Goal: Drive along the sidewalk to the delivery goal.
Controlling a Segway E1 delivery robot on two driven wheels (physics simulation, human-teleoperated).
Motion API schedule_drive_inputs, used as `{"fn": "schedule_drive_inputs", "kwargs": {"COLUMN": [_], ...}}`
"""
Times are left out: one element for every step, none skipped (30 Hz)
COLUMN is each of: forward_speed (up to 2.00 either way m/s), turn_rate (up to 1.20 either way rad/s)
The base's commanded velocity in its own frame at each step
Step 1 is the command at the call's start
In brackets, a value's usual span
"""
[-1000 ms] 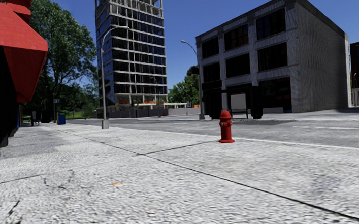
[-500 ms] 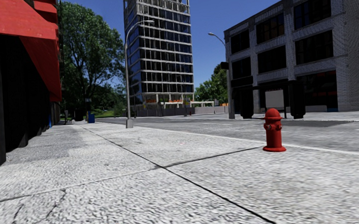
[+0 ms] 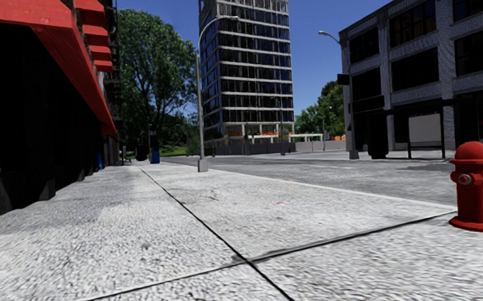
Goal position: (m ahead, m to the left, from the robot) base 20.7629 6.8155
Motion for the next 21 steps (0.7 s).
{"fn": "schedule_drive_inputs", "kwargs": {"forward_speed": [2.00, 2.00, 2.00, 2.00, 2.00, 2.00, 2.00, 2.00, 2.00, 2.00, 2.00, 2.00, 2.00, 2.00, 2.00, 2.00, 2.00, 2.00, 2.00, 2.00, 2.00], "turn_rate": [0.43, 0.43, 0.43, 0.43, 0.43, 0.43, 0.43, 0.43, 0.43, 0.43, 0.43, 0.43, 0.43, 0.43, 0.43, 0.43, 0.43, 0.43, 0.43, 0.43, 0.43]}}
